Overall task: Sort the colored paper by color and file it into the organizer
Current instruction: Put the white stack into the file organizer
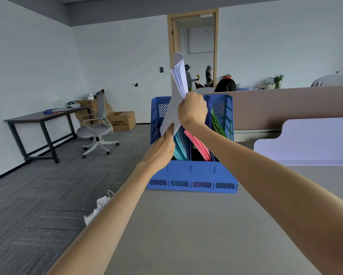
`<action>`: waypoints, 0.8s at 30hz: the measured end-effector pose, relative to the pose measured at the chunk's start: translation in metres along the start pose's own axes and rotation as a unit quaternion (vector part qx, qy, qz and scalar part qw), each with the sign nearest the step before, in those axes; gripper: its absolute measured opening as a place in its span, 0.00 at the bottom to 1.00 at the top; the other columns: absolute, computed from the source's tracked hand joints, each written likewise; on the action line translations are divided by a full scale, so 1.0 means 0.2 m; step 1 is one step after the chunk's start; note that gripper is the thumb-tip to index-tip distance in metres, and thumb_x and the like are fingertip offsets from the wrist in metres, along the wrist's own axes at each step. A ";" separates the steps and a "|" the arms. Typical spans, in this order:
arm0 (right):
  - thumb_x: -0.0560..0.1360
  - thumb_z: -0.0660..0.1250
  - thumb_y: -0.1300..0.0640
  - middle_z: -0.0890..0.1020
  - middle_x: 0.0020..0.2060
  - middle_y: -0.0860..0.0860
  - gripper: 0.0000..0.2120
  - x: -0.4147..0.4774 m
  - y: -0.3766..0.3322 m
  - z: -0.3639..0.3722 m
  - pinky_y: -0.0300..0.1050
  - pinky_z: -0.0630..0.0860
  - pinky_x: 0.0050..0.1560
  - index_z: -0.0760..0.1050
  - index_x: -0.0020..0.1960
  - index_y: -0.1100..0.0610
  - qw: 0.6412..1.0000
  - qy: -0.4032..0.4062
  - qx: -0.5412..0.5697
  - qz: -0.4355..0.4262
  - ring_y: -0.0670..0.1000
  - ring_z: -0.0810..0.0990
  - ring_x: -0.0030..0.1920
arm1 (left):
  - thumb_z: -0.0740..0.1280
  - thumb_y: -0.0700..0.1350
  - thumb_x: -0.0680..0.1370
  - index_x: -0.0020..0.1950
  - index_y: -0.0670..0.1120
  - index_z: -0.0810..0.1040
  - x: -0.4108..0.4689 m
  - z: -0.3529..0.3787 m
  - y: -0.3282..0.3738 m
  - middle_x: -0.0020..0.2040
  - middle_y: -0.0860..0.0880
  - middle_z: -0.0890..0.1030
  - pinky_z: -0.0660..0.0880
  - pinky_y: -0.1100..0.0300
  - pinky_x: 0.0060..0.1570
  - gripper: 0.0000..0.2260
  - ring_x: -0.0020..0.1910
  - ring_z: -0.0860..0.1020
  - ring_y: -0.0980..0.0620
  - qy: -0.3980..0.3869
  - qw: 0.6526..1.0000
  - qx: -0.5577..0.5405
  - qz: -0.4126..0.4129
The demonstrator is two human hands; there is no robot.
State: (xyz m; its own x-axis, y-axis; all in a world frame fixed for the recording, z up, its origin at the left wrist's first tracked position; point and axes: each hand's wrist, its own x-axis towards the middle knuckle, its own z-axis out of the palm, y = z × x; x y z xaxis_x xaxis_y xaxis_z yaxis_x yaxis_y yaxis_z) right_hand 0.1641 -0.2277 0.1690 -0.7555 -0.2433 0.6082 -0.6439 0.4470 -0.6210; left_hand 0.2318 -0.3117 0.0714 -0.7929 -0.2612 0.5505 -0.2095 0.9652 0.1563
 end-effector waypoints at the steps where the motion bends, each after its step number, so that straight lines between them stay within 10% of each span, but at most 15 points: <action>1: 0.75 0.55 0.69 0.73 0.37 0.54 0.09 0.01 0.00 0.02 0.46 0.67 0.38 0.69 0.39 0.60 1.000 -0.002 -0.011 -0.011 0.56 0.74 0.40 | 0.55 0.37 0.81 0.77 0.42 0.49 0.01 0.01 -0.03 0.40 0.43 0.75 0.61 0.64 0.23 0.26 0.25 0.67 0.54 -0.009 1.000 -0.009 0.000; 6: 0.75 0.55 0.69 0.71 0.38 0.54 0.10 0.05 0.03 0.13 0.46 0.65 0.38 0.66 0.37 0.60 0.998 -0.023 -0.039 -0.034 0.55 0.70 0.39 | 0.52 0.36 0.81 0.77 0.47 0.50 0.08 0.08 -0.19 0.29 0.48 0.68 0.61 0.58 0.23 0.25 0.24 0.65 0.52 -0.036 0.998 -0.050 -0.011; 12: 0.76 0.56 0.68 0.80 0.51 0.58 0.11 0.11 0.01 0.32 0.46 0.66 0.39 0.71 0.56 0.63 0.993 -0.035 -0.079 -0.074 0.59 0.79 0.50 | 0.53 0.38 0.82 0.76 0.45 0.54 0.12 0.15 -0.35 0.47 0.50 0.70 0.68 0.62 0.43 0.22 0.41 0.71 0.51 -0.053 0.990 -0.130 -0.034; 20: 0.75 0.59 0.68 0.80 0.51 0.58 0.12 0.14 0.03 0.50 0.46 0.66 0.41 0.69 0.58 0.64 0.985 -0.046 -0.129 -0.100 0.59 0.79 0.52 | 0.52 0.38 0.82 0.74 0.41 0.57 0.15 0.25 -0.43 0.35 0.53 0.69 0.64 0.66 0.32 0.20 0.31 0.68 0.57 -0.086 0.988 -0.119 -0.055; 24: 0.75 0.59 0.67 0.80 0.51 0.58 0.10 0.10 0.12 0.60 0.46 0.66 0.41 0.70 0.56 0.63 0.988 -0.063 -0.124 -0.068 0.59 0.79 0.51 | 0.52 0.42 0.82 0.63 0.45 0.72 0.12 0.35 -0.53 0.59 0.49 0.76 0.53 0.53 0.64 0.13 0.65 0.65 0.50 -0.057 0.997 0.018 -0.048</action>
State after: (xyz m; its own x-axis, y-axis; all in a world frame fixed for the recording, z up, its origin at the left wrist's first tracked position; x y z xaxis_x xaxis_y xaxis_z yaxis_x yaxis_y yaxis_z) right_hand 0.1184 -0.3256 0.1069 -0.6834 -0.4135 0.6017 -0.7025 0.5968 -0.3877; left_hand 0.1949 -0.4201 0.0118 -0.8276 -0.3519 0.4374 -0.3065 0.9360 0.1731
